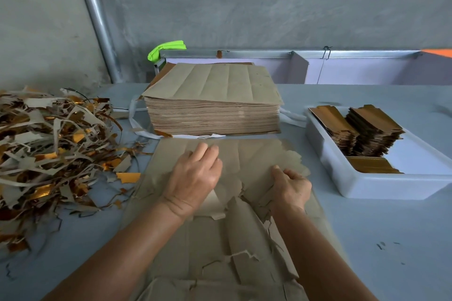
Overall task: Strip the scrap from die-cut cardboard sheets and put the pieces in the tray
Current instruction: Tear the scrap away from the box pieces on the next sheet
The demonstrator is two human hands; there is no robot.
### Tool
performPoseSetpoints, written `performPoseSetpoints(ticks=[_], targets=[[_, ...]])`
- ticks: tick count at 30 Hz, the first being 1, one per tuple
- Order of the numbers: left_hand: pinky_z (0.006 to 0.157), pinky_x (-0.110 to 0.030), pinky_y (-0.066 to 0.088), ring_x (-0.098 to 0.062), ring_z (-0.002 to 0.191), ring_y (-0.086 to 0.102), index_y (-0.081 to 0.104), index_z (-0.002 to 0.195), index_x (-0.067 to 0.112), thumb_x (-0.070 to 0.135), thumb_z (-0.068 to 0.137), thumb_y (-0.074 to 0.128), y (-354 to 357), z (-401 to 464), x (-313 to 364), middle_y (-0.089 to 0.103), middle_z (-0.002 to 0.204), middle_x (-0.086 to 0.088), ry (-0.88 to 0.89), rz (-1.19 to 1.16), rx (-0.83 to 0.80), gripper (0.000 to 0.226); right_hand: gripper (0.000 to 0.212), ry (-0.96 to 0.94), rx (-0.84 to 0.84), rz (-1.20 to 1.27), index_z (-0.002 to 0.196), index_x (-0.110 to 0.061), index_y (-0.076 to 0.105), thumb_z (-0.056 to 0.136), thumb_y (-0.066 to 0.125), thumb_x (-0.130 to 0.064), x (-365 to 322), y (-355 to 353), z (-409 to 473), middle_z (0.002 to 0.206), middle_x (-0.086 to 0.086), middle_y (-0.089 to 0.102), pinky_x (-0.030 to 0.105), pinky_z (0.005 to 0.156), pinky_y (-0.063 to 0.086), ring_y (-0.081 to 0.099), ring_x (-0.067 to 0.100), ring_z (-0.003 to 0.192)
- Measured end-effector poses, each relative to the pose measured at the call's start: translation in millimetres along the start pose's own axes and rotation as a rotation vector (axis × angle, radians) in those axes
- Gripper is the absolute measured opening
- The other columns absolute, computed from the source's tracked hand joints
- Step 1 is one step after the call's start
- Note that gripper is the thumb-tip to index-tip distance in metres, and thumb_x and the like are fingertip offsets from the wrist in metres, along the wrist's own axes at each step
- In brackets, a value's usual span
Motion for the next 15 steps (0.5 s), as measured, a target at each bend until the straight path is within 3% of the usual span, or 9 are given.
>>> performPoseSetpoints(ticks=[3, 6, 8, 9, 11, 13, 15], targets=[[0.046, -0.031, 0.047, -0.022, 0.06, 0.057, 0.059, 0.06, 0.008, -0.014, 0.067, 0.069, -4.2, -0.5, 12.8, 0.061, 0.069, -0.008, -0.02, -0.081, 0.032, 0.025, 0.024, 0.021, -0.002, 0.037, 0.068, 0.003, 0.062, 0.083, 0.063, -0.016, 2.0, -2.8, -1.0, 0.063, 0.009, 0.049, 0.032, 0.059, 0.042, 0.044, 0.022, 0.063], [0.057, -0.032, 0.05, -0.024, 0.072, 0.061, 0.07, 0.082, 0.005, -0.001, 0.081, 0.066, -12.6, -7.7, 36.1, 0.067, 0.085, -0.011, 0.122, -0.202, 0.089, 0.007, 0.028, 0.031, 0.0, 0.075, 0.069, 0.006, 0.058, 0.083, 0.063, -0.017, 2.6, -3.7, -2.1, 0.064, 0.009, 0.048, 0.032, 0.057, 0.04, 0.042, 0.021, 0.062], [0.054, -0.027, 0.05, -0.02, 0.069, 0.061, 0.071, 0.093, 0.006, 0.004, 0.08, 0.07, -9.9, -12.9, 49.7, 0.067, 0.087, -0.01, 0.142, -0.271, -0.019, 0.013, 0.027, 0.03, -0.014, 0.109, 0.066, -0.001, 0.056, 0.085, 0.063, -0.019, 1.9, -4.9, -3.5, 0.062, 0.009, 0.045, 0.031, 0.054, 0.037, 0.039, 0.021, 0.061], [0.057, -0.023, 0.053, -0.016, 0.07, 0.062, 0.069, 0.106, 0.006, 0.009, 0.081, 0.073, -6.0, -15.5, 55.3, 0.067, 0.095, -0.01, 0.045, -0.347, -0.167, 0.025, 0.027, 0.021, -0.031, 0.129, 0.065, -0.006, 0.055, 0.086, 0.064, -0.019, 0.9, -5.9, -4.6, 0.062, 0.009, 0.044, 0.031, 0.053, 0.036, 0.039, 0.021, 0.06], [0.086, -0.013, 0.046, -0.013, 0.1, 0.061, 0.042, 0.139, 0.007, 0.028, 0.087, 0.067, 4.8, -21.3, 58.9, 0.054, 0.13, -0.011, -0.312, -0.579, -0.542, 0.061, 0.03, 0.011, -0.075, 0.186, 0.062, -0.011, 0.051, 0.087, 0.064, -0.02, -1.6, -7.8, -7.4, 0.063, 0.008, 0.045, 0.031, 0.053, 0.037, 0.04, 0.02, 0.059], [0.1, -0.02, 0.036, -0.015, 0.125, 0.046, 0.022, 0.148, 0.015, 0.045, 0.085, 0.062, 19.3, -29.8, 57.7, 0.039, 0.144, -0.003, -0.57, -0.718, -0.695, 0.08, 0.033, 0.011, -0.135, 0.26, 0.06, -0.012, 0.05, 0.088, 0.065, -0.018, -3.1, -9.6, -10.3, 0.063, 0.007, 0.047, 0.028, 0.052, 0.04, 0.043, 0.017, 0.058], [0.098, -0.024, 0.039, -0.015, 0.126, 0.045, 0.026, 0.146, 0.022, 0.048, 0.08, 0.068, 30.3, -32.5, 51.4, 0.044, 0.141, 0.002, -0.676, -0.787, -0.801, 0.083, 0.029, 0.016, -0.22, 0.332, 0.065, -0.01, 0.049, 0.089, 0.064, -0.017, -3.8, -10.8, -13.7, 0.066, 0.008, 0.047, 0.029, 0.054, 0.041, 0.043, 0.018, 0.062]])
Point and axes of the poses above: each hand's wrist, its own z-axis towards the middle knuckle, its own y-axis out of the palm, x = y × z, the point moved 1 cm from there along z, towards the middle knuckle
